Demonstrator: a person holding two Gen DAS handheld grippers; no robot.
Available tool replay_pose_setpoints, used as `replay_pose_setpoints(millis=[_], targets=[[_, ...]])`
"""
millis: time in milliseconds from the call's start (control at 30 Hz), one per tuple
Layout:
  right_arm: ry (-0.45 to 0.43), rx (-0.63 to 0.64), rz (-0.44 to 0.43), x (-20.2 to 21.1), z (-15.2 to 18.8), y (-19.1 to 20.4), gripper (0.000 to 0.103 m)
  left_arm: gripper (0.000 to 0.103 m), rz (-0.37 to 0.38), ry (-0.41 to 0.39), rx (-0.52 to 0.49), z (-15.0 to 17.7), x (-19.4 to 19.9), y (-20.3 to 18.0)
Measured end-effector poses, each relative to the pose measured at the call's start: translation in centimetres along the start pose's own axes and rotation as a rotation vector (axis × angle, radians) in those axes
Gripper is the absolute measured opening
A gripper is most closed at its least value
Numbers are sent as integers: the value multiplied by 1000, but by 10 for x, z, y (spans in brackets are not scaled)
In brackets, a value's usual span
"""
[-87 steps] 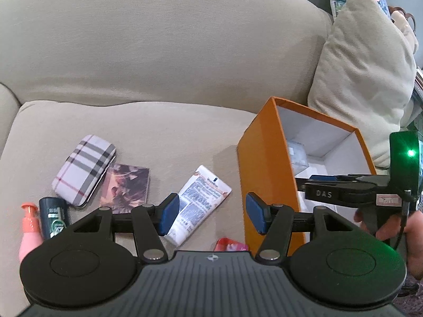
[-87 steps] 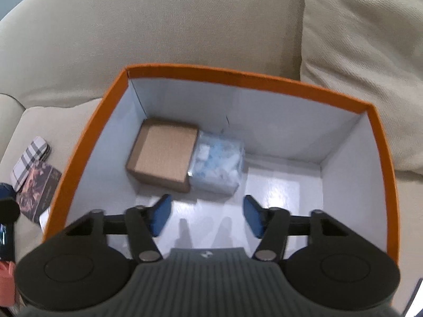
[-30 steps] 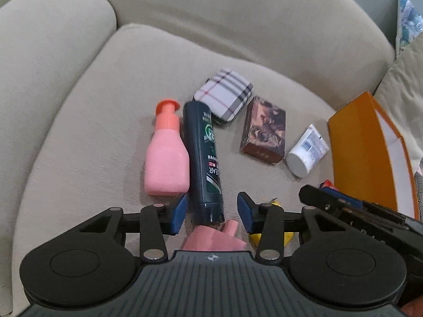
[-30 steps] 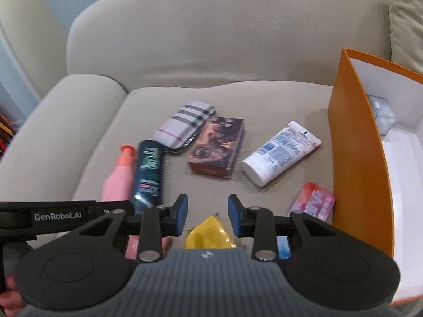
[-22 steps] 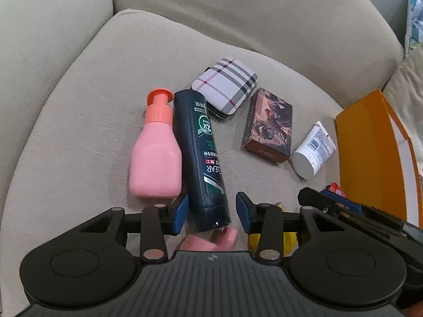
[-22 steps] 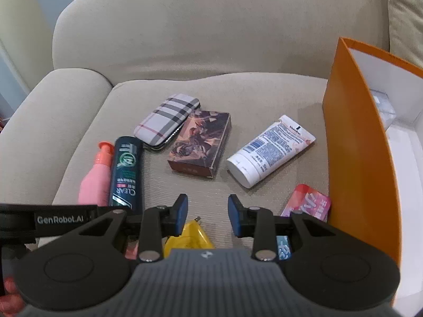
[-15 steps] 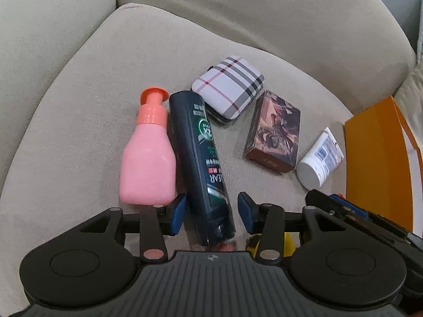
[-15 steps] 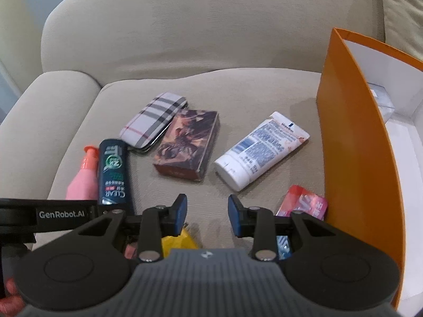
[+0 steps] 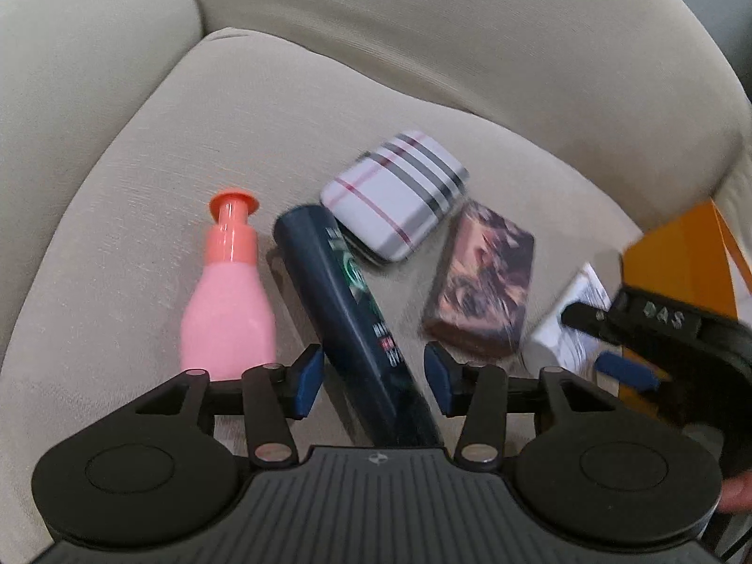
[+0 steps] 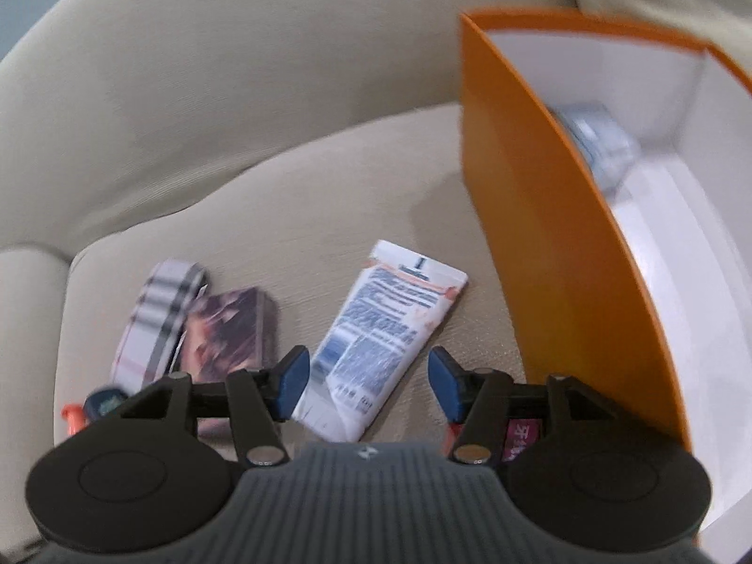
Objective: Organize rigid objects
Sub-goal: 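Grasp the green CLEAR bottle with left tool while right tool grasps the Vaseline tube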
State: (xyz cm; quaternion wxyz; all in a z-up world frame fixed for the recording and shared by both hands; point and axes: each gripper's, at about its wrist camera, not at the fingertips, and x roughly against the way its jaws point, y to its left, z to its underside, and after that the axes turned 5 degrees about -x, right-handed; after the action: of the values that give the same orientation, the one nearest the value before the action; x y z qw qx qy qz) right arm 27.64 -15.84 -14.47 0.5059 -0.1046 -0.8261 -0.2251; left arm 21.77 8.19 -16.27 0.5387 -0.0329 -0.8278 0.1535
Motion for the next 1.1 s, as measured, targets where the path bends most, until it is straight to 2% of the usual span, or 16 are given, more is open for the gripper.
replay_pose_setpoints(millis=[100,200,433,633,800,1000,1100], targets=[[19,-34,-17,-6,-4,-3,58,55,-13,7,51,-7,-6,3],[28,-25,-25,-11,-6,0,58,55,-24,4,43,-11,-11,-1],[18,87,-53,-7,-3,6,50,51,-38,-14,21,-8,-10,-7],[6,202,-113,21,12,10,45,44,24,49,-37,2,0,-2],[14,262,-146,36,23,7,44,41,13,71,-119,17,8,-6],[3,296,-144,33,25,9,44,43,-3,94,29,14,-9,5],[7,285,-154,28,21,6,44,38,-10,74,7,12,-9,-1]])
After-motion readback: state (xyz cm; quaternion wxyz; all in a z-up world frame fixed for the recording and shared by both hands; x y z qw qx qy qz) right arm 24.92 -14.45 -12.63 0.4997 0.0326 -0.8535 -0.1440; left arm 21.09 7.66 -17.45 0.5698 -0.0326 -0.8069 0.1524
